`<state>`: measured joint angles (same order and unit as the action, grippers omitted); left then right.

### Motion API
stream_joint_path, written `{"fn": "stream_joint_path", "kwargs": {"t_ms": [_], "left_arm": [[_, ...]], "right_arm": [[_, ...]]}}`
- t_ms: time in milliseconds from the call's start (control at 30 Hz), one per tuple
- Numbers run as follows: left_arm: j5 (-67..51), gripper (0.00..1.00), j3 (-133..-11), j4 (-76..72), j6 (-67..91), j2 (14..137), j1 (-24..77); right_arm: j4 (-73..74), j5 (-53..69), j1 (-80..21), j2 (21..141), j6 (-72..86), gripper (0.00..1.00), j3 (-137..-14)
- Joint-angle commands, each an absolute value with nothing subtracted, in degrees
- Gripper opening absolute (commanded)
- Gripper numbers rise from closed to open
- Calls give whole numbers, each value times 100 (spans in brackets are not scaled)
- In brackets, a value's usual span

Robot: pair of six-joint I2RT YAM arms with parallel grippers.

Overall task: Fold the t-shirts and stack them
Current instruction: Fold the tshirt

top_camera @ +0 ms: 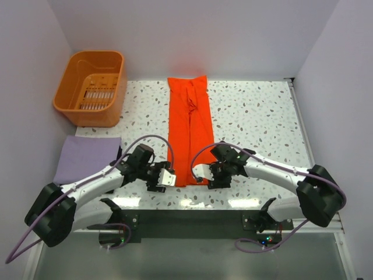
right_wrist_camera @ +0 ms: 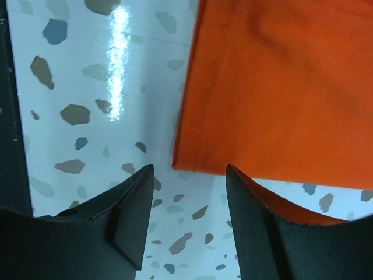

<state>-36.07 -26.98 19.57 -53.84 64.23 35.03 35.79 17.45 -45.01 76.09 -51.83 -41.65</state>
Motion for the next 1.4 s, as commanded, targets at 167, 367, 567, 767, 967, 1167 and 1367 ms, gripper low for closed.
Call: {"fn": "stream_joint_path", "kwargs": {"t_ms": [167, 367, 567, 767, 967, 1167, 1367], "left_arm": [[-3419, 68, -2759, 1160, -6082, 7057, 3832], [-3120, 49, -2830, 1090, -6152, 7593, 3850], [-2997, 19, -2961, 659, -5828, 7734, 3850], [-3391, 0, -3068, 1202, -5564, 6920, 4164], [-3542, 0, -3189, 1853, -4712, 5864, 4553], [-3699, 0, -3874, 2302, -5167, 6203, 3703], [-3814, 0, -4921, 2417, -5888, 7529, 2963]], "right_arm": [[2707, 1705, -4570, 8200, -5765, 51, -4069], [2506, 1617, -4614, 8498, -5862, 35, -3938], [2259, 1450, -4649, 8596, -5634, 6, -3946], [2636, 1670, -4938, 7850, -5256, 0, -3929], [3199, 1820, -5423, 6671, -4466, 0, -4034], [3348, 2065, -4510, 7118, -5043, 0, -4727], [3480, 2355, -3666, 8118, -5756, 0, -5668]]}}
